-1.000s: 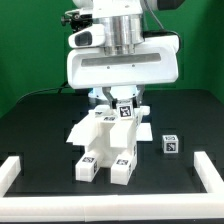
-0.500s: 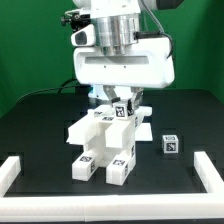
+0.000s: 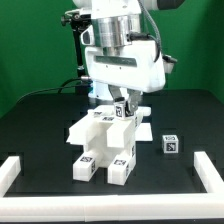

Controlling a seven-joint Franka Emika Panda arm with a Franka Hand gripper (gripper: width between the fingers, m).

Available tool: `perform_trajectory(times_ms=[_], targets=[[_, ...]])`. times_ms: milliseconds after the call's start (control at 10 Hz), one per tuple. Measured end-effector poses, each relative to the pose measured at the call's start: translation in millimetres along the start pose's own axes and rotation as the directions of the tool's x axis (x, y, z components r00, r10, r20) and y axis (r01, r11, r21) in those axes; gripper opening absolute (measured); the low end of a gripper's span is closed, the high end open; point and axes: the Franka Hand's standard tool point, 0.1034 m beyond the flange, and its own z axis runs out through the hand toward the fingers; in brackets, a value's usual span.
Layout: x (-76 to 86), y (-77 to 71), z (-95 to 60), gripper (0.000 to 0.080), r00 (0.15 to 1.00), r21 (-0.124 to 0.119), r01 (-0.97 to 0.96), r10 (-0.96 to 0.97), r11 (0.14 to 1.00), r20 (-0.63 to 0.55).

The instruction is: Assemble chair

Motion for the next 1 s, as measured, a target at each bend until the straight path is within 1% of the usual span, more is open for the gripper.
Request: perform_trajectory(times_ms=[100,200,300,500,600,700,800,900,1000], targets=[[-0.3,-0.7,-0.3,0.0284,0.989,0.009,-0.148,0.147,0.989,0.015],[-0.9,-1.1,-0.2,0.0284,0.973,0.011,-0.232,0.232,0.973,0.021],[-1.4,-1.1,0.3,0.0284,0.968,0.009,-0.249,0.249,0.968,0.021],[-1.5,-0.9,0.7,0.0285,0.980,0.010,-0.200,0.199,0.980,0.020],[-0.9,-1.0,0.8,0.0454,0.991,0.010,-0.134,0.134,0.991,0.019],[1.3,-1.9,0.2,0.0601,1.000,0.014,0.009,-0.009,1.000,0.017],[3.6,-3.5,-1.1,0.0634,0.978,0.021,0.208,-0.208,0.978,0.011],[0.2,-5.2,-0.4,0.0634,0.918,0.023,0.397,-0.397,0.918,0.005],[-5.7,-5.5,1.9,0.0647,0.851,0.022,0.525,-0.525,0.851,0.006]])
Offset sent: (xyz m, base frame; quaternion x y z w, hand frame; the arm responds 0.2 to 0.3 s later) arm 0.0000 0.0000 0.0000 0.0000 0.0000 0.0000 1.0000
